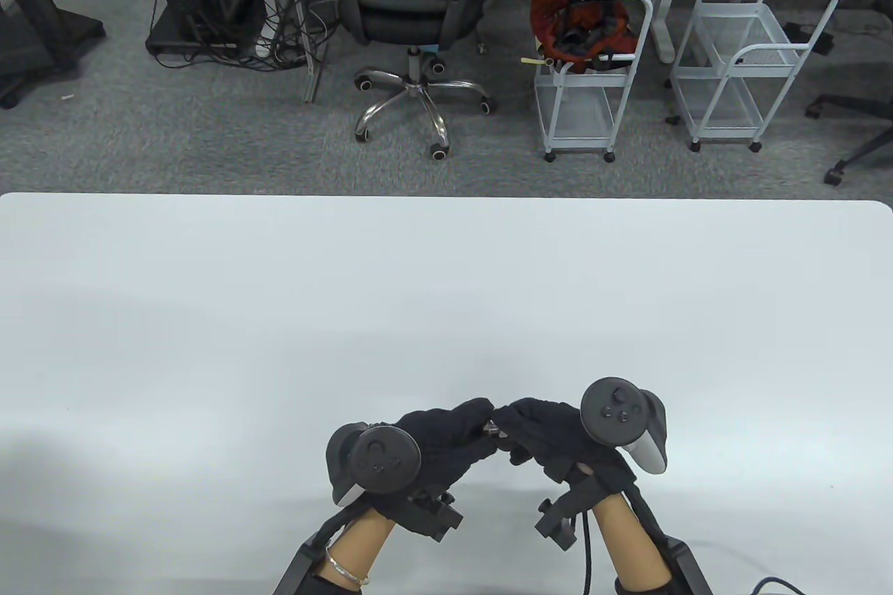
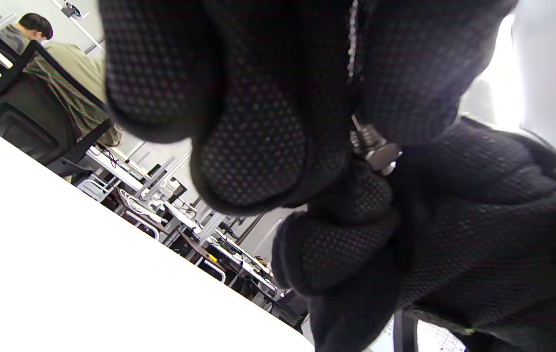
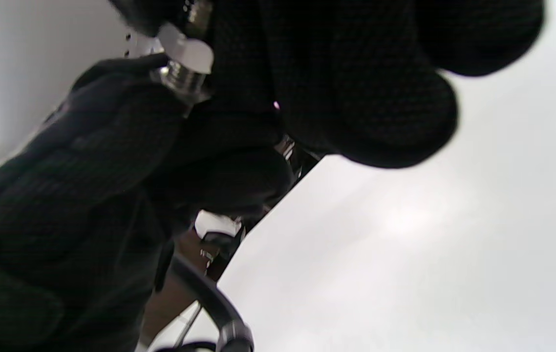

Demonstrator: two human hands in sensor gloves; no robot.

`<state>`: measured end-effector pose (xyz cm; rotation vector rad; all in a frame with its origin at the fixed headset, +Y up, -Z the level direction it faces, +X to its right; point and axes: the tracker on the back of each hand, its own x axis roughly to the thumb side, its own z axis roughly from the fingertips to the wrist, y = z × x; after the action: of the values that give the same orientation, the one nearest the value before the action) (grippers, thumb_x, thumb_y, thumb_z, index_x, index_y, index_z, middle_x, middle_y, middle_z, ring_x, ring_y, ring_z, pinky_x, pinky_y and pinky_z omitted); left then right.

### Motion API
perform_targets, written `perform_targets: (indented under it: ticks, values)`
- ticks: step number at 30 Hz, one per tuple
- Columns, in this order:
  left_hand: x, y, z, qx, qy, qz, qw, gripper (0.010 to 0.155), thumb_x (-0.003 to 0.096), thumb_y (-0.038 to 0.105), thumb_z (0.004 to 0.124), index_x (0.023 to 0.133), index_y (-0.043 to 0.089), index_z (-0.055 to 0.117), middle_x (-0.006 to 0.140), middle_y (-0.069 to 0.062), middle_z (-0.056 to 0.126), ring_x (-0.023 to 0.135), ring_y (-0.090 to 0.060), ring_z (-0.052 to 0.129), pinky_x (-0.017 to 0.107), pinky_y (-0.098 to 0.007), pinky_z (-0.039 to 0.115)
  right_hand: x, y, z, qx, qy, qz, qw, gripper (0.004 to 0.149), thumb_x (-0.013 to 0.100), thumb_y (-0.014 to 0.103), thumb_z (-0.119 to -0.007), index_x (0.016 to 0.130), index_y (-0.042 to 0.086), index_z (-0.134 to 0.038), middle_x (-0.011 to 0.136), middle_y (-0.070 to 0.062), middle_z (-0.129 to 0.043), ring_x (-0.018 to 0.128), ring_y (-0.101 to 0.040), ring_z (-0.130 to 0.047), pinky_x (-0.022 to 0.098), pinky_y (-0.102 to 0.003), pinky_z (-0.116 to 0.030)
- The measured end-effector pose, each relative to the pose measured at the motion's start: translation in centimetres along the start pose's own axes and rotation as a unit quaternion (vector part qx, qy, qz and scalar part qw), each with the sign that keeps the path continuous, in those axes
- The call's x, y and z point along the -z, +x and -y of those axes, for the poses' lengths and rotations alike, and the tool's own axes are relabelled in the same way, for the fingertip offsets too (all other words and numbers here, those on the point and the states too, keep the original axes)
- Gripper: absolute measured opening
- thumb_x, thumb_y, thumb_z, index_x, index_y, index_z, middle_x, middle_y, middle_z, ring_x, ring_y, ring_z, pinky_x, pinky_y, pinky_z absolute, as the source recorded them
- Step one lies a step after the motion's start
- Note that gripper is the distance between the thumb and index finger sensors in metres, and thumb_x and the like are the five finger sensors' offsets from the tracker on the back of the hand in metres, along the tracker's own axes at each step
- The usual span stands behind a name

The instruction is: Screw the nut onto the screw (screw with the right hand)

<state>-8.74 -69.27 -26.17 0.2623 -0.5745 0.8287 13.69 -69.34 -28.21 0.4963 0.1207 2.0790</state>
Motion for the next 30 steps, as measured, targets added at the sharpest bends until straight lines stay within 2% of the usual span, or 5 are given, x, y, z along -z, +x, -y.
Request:
perform_targets:
  ticks: [5,10,21,26,30]
  values:
    - [-0.06,0.08,-0.14,0.022,0.012,-0.002,1.000,0.049,0.0390,0.044,0.087,0.078,0.015,0.092,0.055,0.004,0.115,0.039,-0.009,0.115,0.035,-0.027,0.095,0.01,0.18,0.05,-0.005,0.063,-0.002,0.998,0.050,0.058,0.045,-0.072,0.077,-0.001,-0.081,0.068,-0.026,-0.094,0.046,-0.034,-0.101,0.041,-0.053,-0.076]
    - [-0.01,0.07,-0.03,-0.003,0.006,-0.003,1.000,0.049,0.0390,0.044,0.087,0.078,0.014,0.092,0.055,0.004,0.115,0.039,-0.009,0.115,0.035,-0.027,0.095,-0.06,0.10,0.00,0.000,-0.007,0.000,1.000,0.045,0.060,0.037,-0.063,0.064,0.001,-0.089,0.055,-0.022,-0.100,0.033,-0.030,-0.104,0.033,-0.050,-0.080]
    - [0.03,-0.07,-0.04,-0.006,0.003,-0.003,1.000,0.049,0.0385,0.044,0.088,0.077,0.014,0.093,0.055,0.004,0.115,0.039,-0.009,0.115,0.035,-0.027,0.095,-0.10,0.18,-0.12,-0.014,-0.012,-0.002,1.000,0.045,0.061,0.037,-0.062,0.063,0.001,-0.089,0.053,-0.022,-0.100,0.031,-0.029,-0.104,0.032,-0.050,-0.080]
    - [-0.02,0.00,-0.12,0.014,0.011,-0.003,1.000,0.048,0.0386,0.043,0.088,0.077,0.015,0.093,0.055,0.004,0.115,0.039,-0.009,0.115,0.034,-0.027,0.096,-0.05,0.27,-0.02,-0.014,0.059,-0.008,0.998,0.049,0.058,0.043,-0.070,0.076,-0.001,-0.081,0.068,-0.025,-0.094,0.045,-0.033,-0.102,0.040,-0.052,-0.077]
    - [0.04,0.02,0.01,0.002,-0.002,0.001,1.000,0.048,0.0382,0.043,0.088,0.077,0.015,0.093,0.055,0.004,0.115,0.039,-0.009,0.115,0.035,-0.027,0.095,-0.11,0.18,-0.24,-0.026,-0.025,-0.003,0.999,0.045,0.060,0.038,-0.063,0.059,0.002,-0.091,0.050,-0.020,-0.102,0.028,-0.028,-0.105,0.030,-0.049,-0.080]
